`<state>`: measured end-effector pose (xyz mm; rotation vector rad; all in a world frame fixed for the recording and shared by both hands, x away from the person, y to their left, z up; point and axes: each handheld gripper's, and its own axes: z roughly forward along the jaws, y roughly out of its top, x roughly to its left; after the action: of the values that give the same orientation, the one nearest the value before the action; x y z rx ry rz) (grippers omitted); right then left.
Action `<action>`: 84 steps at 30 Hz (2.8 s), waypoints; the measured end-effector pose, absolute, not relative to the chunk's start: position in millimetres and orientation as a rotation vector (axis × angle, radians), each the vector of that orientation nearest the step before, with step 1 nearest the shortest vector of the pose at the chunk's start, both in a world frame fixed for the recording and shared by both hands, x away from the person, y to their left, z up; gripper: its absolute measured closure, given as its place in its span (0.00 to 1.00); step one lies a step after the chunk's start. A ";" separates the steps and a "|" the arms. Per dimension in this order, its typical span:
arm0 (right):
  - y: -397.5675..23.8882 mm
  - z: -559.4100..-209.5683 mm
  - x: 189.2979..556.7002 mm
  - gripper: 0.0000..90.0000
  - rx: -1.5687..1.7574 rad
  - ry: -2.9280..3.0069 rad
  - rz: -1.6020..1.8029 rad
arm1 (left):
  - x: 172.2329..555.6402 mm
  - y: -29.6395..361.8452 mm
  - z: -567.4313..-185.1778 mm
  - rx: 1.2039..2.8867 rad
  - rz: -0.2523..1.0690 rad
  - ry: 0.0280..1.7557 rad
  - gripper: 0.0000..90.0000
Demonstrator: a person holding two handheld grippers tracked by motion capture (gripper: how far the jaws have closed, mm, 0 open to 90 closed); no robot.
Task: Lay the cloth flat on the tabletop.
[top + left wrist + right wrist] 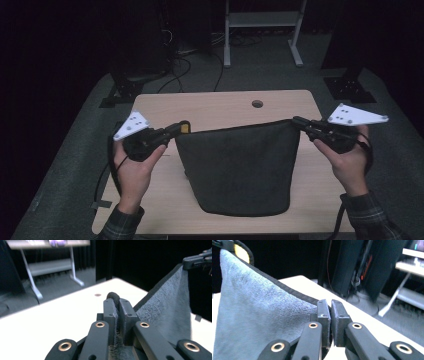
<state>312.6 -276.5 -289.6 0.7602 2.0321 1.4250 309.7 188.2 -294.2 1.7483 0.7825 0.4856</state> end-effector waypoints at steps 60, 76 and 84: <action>-261.1 -461.9 368.8 0.56 1.141 2.385 1.147 | 357.9 199.8 -457.9 2.037 0.259 1.026 0.65; -249.4 -474.6 370.4 0.57 1.087 2.449 1.039 | 338.5 209.1 -445.6 2.031 0.241 1.018 0.94; -248.6 -474.4 370.2 0.56 1.071 2.452 1.022 | 301.5 242.9 -441.5 1.990 0.268 1.070 0.94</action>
<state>370.2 -248.6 -474.4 1.0709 2.4523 1.0217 301.5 242.9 -441.5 1.9902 1.0704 0.2685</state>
